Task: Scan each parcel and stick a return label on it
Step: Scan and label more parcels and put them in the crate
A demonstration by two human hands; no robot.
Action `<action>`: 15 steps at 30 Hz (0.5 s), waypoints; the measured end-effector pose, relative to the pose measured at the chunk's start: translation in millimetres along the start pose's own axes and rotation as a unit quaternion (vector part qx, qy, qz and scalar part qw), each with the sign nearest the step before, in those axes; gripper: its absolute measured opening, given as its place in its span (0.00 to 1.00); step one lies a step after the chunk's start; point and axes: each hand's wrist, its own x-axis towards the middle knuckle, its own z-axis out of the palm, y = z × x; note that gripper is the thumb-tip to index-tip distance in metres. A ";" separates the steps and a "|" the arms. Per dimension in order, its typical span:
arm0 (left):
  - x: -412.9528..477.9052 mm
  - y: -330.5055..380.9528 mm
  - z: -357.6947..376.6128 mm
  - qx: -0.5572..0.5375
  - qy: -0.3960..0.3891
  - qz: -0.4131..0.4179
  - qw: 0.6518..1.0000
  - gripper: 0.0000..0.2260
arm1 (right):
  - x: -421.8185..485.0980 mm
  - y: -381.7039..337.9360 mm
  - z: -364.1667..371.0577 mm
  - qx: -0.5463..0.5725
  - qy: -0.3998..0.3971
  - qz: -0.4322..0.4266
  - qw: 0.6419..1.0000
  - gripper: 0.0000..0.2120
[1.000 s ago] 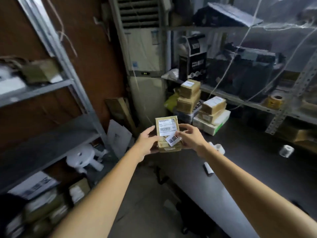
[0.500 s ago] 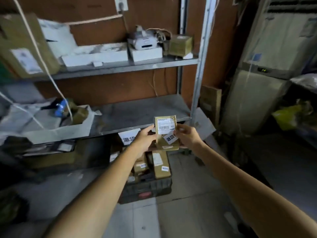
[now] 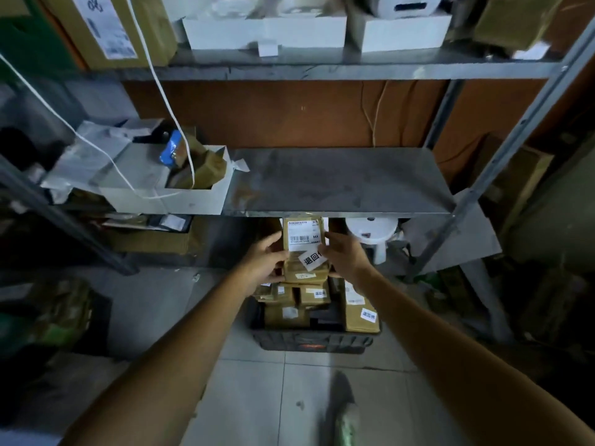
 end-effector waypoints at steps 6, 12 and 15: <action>80.2 -24.4 -30.5 -0.038 0.050 -0.053 0.997 0.30 | 104.7 33.2 44.3 -0.027 -0.060 -0.003 0.998 0.16; 156.2 -95.6 -59.4 -0.058 0.054 -0.099 0.992 0.21 | 177.3 101.8 97.4 -0.015 -0.096 0.083 0.992 0.15; 196.2 -147.7 -66.5 -0.050 0.042 -0.119 0.991 0.21 | 199.3 156.9 122.4 -0.002 -0.086 0.123 0.989 0.14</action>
